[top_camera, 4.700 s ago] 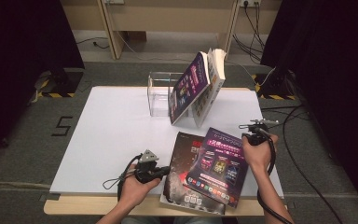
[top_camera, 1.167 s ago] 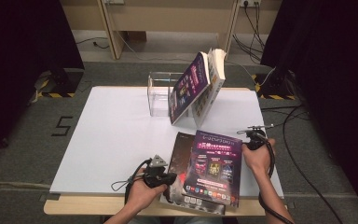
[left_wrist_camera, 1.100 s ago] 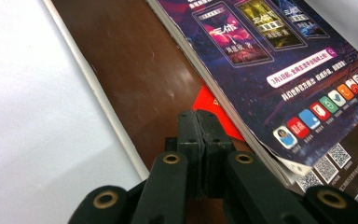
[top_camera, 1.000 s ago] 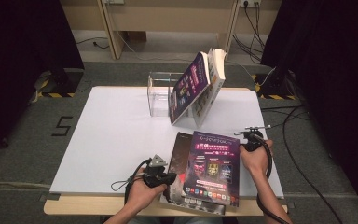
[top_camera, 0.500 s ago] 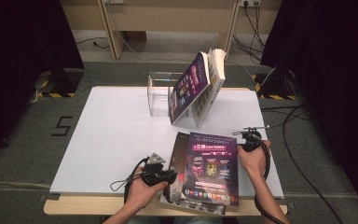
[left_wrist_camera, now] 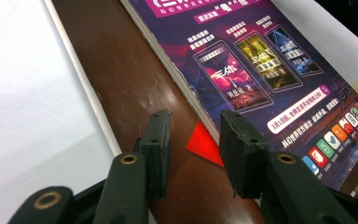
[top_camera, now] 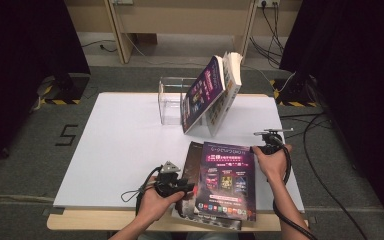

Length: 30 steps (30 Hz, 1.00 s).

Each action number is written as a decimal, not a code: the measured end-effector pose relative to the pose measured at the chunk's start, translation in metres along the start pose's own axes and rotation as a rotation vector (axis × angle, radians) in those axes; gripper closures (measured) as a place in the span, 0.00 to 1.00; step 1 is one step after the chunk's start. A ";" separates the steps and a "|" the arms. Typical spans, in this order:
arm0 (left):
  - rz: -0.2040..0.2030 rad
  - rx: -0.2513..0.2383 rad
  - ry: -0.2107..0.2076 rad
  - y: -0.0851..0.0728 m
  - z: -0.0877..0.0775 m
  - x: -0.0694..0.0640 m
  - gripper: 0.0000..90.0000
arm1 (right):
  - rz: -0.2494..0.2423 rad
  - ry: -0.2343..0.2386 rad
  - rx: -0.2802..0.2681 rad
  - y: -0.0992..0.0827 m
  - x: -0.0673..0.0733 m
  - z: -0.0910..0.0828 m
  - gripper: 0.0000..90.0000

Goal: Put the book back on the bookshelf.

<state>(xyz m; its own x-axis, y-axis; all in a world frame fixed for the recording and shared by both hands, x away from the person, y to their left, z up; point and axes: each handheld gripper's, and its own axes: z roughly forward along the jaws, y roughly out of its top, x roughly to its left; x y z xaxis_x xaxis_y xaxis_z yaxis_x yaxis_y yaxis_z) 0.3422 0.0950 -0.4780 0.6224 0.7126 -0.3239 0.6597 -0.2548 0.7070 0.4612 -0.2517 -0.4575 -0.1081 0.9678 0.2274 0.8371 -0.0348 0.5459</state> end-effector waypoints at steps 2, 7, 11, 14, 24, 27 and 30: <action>-0.004 0.001 -0.004 0.001 0.002 -0.001 0.70 | 0.001 0.005 0.008 0.001 0.000 0.002 0.72; 0.000 0.010 -0.012 0.001 0.004 -0.004 0.68 | 0.023 0.026 0.018 0.001 -0.001 0.007 0.69; 0.001 0.015 -0.016 0.001 0.007 -0.006 0.67 | 0.026 0.037 0.022 0.000 -0.001 0.010 0.67; 0.005 0.024 -0.017 0.001 0.010 -0.006 0.68 | 0.034 0.051 0.018 0.000 -0.001 0.011 0.66; -0.007 0.036 -0.026 0.001 0.020 -0.008 0.73 | 0.062 0.071 0.008 -0.004 -0.001 0.012 0.63; -0.009 0.039 -0.022 0.003 0.022 -0.009 0.74 | 0.051 0.065 0.004 -0.004 -0.001 0.012 0.63; -0.020 0.037 -0.020 0.004 0.023 -0.010 0.74 | 0.055 0.064 0.004 -0.004 -0.001 0.012 0.63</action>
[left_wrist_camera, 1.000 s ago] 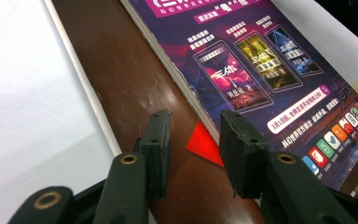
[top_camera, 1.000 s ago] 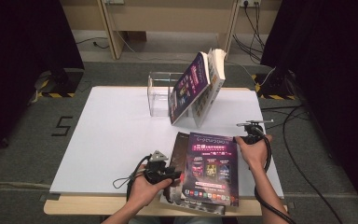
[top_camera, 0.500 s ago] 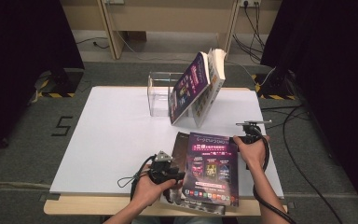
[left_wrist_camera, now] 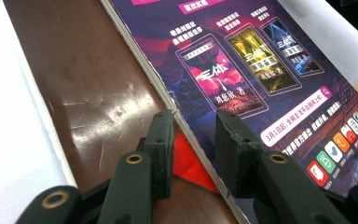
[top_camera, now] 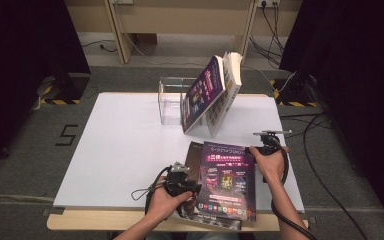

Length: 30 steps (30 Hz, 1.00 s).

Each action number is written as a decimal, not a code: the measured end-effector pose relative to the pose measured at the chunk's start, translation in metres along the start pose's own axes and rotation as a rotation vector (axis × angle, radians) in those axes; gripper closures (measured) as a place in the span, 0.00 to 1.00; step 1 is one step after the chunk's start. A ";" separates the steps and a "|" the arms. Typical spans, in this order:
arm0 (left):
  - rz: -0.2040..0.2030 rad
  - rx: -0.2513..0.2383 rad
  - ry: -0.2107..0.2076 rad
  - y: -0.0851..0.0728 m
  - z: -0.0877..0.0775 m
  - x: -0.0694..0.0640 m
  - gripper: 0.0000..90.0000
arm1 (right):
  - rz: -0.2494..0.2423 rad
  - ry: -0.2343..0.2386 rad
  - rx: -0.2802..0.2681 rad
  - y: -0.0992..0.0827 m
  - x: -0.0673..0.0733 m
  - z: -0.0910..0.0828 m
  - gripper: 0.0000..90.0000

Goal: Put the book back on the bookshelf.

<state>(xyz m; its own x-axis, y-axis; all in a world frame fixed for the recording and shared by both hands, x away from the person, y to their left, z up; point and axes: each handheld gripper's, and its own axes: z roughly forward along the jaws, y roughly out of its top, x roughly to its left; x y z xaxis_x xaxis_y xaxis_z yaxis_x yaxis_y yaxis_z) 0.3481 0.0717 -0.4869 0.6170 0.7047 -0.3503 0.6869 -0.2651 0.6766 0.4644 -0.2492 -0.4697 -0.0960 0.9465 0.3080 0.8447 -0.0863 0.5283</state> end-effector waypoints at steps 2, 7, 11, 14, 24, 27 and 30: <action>-0.003 0.003 0.002 0.000 0.001 0.000 0.75 | 0.000 0.000 -0.001 0.000 0.000 0.000 0.63; -0.023 0.012 -0.004 0.003 0.004 -0.001 0.80 | 0.005 -0.002 -0.003 -0.001 0.000 0.000 0.63; -0.024 0.019 0.015 0.004 0.004 -0.004 0.83 | 0.012 0.001 -0.002 -0.001 0.000 0.000 0.63; -0.049 0.026 0.006 0.005 0.004 -0.002 0.84 | 0.006 -0.003 -0.006 -0.001 0.000 0.000 0.63; -0.039 0.022 0.006 0.004 0.004 -0.003 0.83 | 0.018 0.009 -0.001 0.000 -0.001 0.001 0.63; -0.041 0.021 0.004 0.004 0.004 -0.003 0.83 | 0.009 0.020 0.001 0.002 -0.003 0.001 0.63; -0.041 0.021 0.003 0.004 0.004 -0.002 0.83 | 0.007 0.034 -0.005 0.001 -0.004 0.001 0.61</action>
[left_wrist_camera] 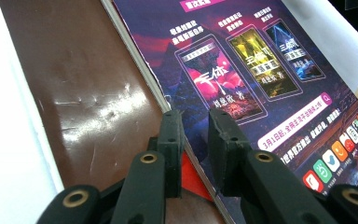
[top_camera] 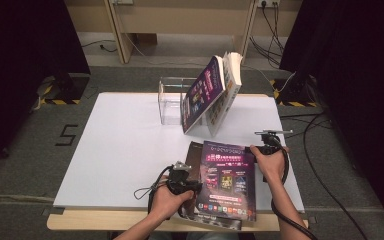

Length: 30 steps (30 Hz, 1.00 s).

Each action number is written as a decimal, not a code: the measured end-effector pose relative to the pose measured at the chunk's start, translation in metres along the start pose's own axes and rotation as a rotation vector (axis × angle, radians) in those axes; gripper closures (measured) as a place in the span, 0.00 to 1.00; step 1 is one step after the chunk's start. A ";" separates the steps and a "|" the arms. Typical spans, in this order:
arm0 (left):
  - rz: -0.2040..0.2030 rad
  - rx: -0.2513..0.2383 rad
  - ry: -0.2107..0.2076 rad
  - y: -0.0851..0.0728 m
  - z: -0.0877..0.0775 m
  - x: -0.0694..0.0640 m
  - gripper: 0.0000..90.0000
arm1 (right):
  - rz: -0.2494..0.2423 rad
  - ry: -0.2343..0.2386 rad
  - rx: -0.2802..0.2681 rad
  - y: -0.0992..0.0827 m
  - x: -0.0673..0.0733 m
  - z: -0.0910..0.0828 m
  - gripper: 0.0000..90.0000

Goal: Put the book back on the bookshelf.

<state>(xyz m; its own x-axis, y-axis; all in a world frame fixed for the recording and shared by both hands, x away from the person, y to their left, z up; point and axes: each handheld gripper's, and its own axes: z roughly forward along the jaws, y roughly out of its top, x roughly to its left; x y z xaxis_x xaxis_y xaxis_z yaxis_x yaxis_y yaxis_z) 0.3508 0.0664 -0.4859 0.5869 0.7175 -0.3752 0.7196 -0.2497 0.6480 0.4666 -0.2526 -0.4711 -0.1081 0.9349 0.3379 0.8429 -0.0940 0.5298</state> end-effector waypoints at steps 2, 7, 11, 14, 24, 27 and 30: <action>0.000 -0.002 0.001 0.000 0.000 0.000 0.83 | 0.002 0.008 -0.010 0.000 -0.001 0.001 0.61; 0.001 -0.001 -0.001 0.000 0.000 0.000 0.83 | 0.010 0.034 -0.011 0.003 -0.004 0.002 0.59; 0.001 -0.001 -0.001 0.000 0.000 0.000 0.83 | 0.028 0.047 -0.007 0.005 -0.006 0.003 0.59; 0.000 0.001 -0.001 0.000 0.000 0.000 0.83 | 0.020 0.049 -0.006 0.005 -0.007 0.003 0.62; 0.000 0.005 0.003 0.001 0.000 0.000 0.83 | 0.043 0.095 0.049 0.005 -0.008 0.001 0.69; 0.002 0.005 0.003 0.001 0.000 0.000 0.83 | 0.046 0.104 0.067 0.005 -0.007 0.001 0.70; 0.002 0.004 0.003 0.001 0.000 0.000 0.83 | 0.038 0.118 0.071 0.006 -0.009 0.002 0.67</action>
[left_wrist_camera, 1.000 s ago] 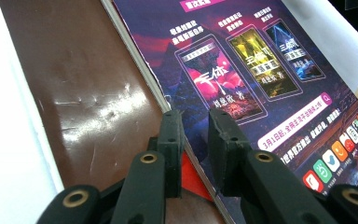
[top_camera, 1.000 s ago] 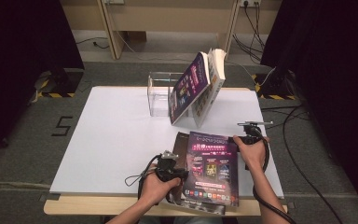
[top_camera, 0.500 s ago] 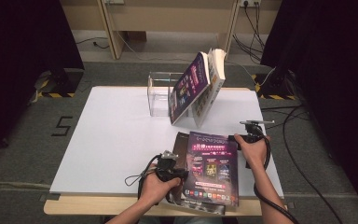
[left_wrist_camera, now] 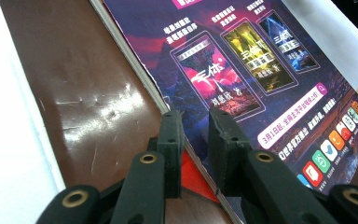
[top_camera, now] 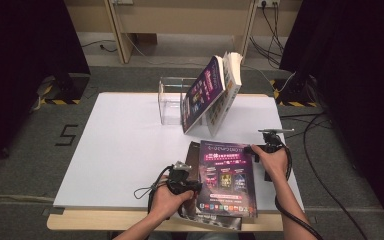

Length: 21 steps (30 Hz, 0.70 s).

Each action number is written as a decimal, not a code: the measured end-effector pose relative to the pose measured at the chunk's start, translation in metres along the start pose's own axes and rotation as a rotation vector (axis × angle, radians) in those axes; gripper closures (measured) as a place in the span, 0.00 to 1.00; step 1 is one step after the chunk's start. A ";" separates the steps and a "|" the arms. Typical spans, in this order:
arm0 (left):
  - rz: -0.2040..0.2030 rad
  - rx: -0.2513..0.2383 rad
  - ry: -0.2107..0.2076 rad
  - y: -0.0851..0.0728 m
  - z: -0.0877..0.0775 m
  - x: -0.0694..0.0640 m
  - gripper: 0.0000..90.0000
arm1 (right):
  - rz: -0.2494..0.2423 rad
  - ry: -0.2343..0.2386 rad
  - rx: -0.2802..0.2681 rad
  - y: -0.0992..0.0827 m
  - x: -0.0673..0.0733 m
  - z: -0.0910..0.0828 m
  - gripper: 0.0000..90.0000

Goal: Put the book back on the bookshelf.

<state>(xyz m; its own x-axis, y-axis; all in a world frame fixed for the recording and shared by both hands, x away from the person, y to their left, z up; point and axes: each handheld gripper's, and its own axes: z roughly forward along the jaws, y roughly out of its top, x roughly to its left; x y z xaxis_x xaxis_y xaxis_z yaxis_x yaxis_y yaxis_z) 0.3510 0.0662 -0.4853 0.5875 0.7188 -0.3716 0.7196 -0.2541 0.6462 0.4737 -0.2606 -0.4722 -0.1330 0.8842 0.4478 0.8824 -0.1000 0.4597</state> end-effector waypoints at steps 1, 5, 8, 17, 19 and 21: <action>0.000 -0.002 -0.001 0.000 0.000 0.000 0.83 | 0.002 0.005 0.002 0.001 0.000 0.000 0.66; -0.001 -0.003 -0.004 0.000 0.000 0.000 0.83 | -0.007 -0.008 -0.047 0.007 -0.005 0.003 0.64; -0.001 0.000 -0.006 0.000 0.000 0.001 0.83 | -0.008 0.000 -0.039 0.010 -0.004 0.005 0.62; -0.001 -0.001 -0.006 0.000 0.000 0.001 0.83 | 0.002 0.009 -0.038 0.013 0.002 0.009 0.58; -0.002 0.000 -0.006 0.000 0.000 0.001 0.83 | -0.032 0.005 -0.045 0.015 0.000 0.011 0.58; -0.001 0.002 -0.007 0.000 0.000 0.001 0.83 | -0.049 -0.002 -0.047 0.014 0.000 0.011 0.61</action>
<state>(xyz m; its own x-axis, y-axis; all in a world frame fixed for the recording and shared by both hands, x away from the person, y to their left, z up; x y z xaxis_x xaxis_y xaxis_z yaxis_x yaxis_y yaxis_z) 0.3518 0.0669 -0.4854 0.5896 0.7146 -0.3764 0.7205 -0.2548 0.6449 0.4909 -0.2572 -0.4740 -0.1744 0.8894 0.4226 0.8529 -0.0781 0.5162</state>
